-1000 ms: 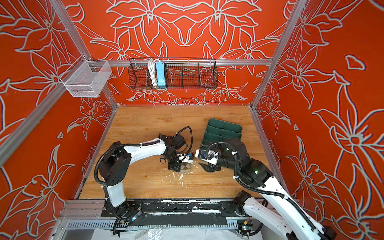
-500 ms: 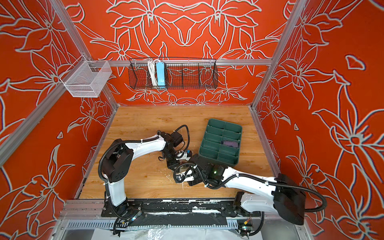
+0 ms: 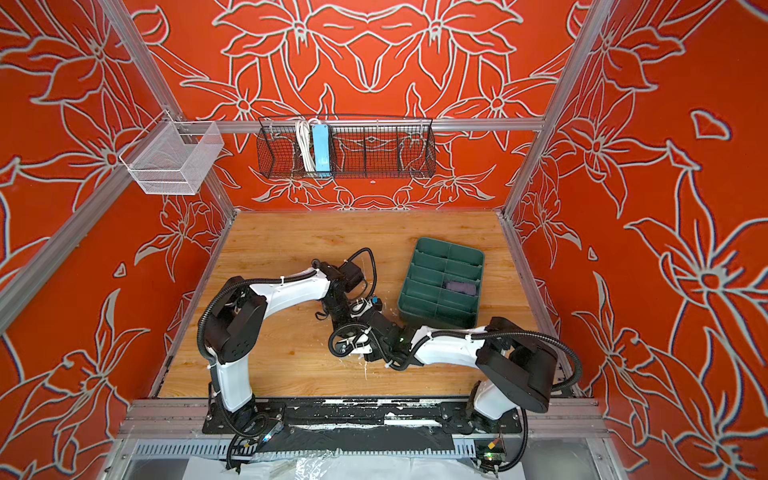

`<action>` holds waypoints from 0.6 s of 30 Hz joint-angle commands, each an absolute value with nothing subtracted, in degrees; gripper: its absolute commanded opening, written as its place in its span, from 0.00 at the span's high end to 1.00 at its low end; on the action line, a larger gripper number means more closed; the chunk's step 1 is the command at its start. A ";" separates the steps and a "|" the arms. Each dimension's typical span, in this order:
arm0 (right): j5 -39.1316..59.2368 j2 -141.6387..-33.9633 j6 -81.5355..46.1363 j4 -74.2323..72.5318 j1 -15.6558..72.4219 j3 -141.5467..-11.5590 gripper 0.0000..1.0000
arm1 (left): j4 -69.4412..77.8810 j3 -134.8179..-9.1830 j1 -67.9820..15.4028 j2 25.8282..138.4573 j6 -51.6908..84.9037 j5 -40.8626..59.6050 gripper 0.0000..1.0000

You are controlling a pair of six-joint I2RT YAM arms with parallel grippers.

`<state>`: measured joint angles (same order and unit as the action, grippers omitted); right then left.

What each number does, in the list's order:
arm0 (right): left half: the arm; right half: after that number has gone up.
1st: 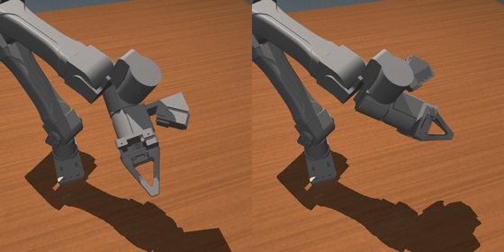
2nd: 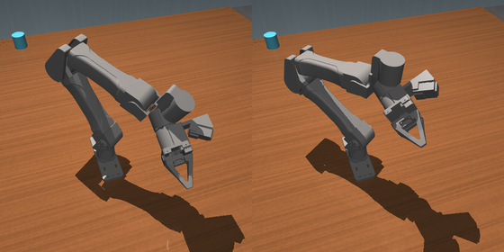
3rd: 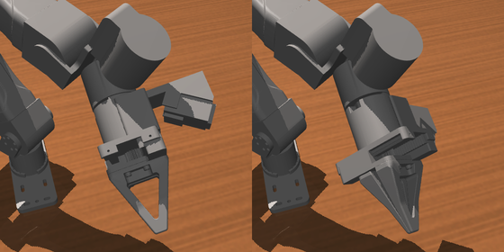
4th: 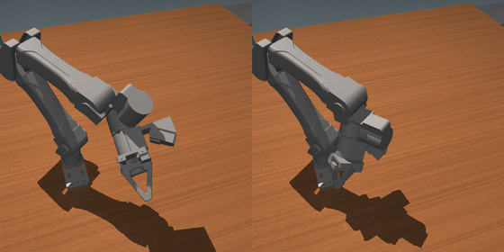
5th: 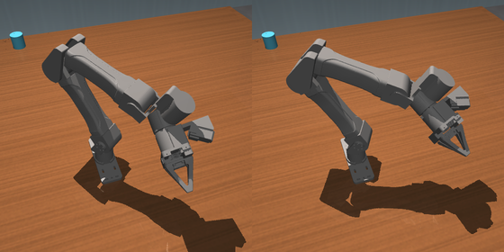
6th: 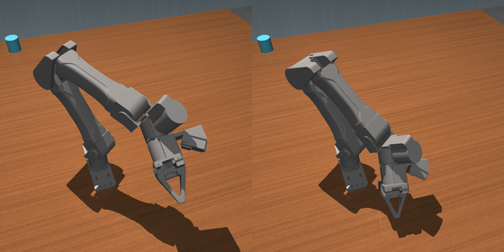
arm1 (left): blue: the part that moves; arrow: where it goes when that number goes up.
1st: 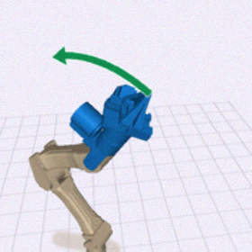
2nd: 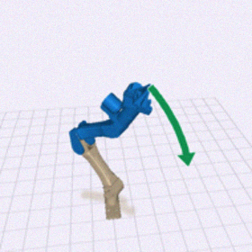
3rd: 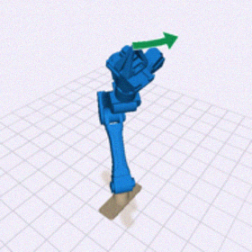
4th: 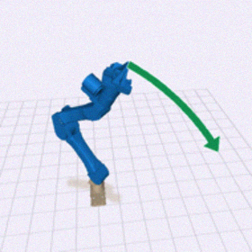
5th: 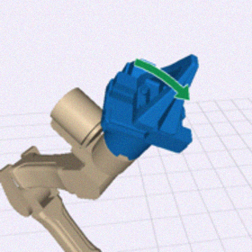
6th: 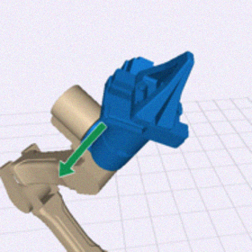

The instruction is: Roll the socks

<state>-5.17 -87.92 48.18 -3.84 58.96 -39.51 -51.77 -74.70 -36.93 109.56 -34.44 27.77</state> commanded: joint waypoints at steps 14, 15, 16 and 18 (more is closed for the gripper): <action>-6.33 -93.35 44.84 2.89 58.80 -44.27 1.00 | -48.17 -71.81 -37.53 102.28 -34.72 29.75 1.00; -6.33 -92.68 44.71 4.03 58.80 -44.32 1.00 | -47.36 -71.13 -37.53 100.87 -34.33 28.97 0.96; -6.47 -91.92 44.32 5.58 58.80 -44.38 1.00 | -46.05 -70.20 -37.53 99.16 -33.96 28.06 0.92; -6.71 -90.36 43.46 8.50 58.79 -44.38 1.00 | -43.90 -68.29 -37.53 95.88 -33.60 26.85 0.74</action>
<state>-6.85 -91.29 46.63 0.01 59.53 -44.01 -47.20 -69.01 -36.62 103.04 -32.58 25.78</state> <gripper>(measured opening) 0.290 0.225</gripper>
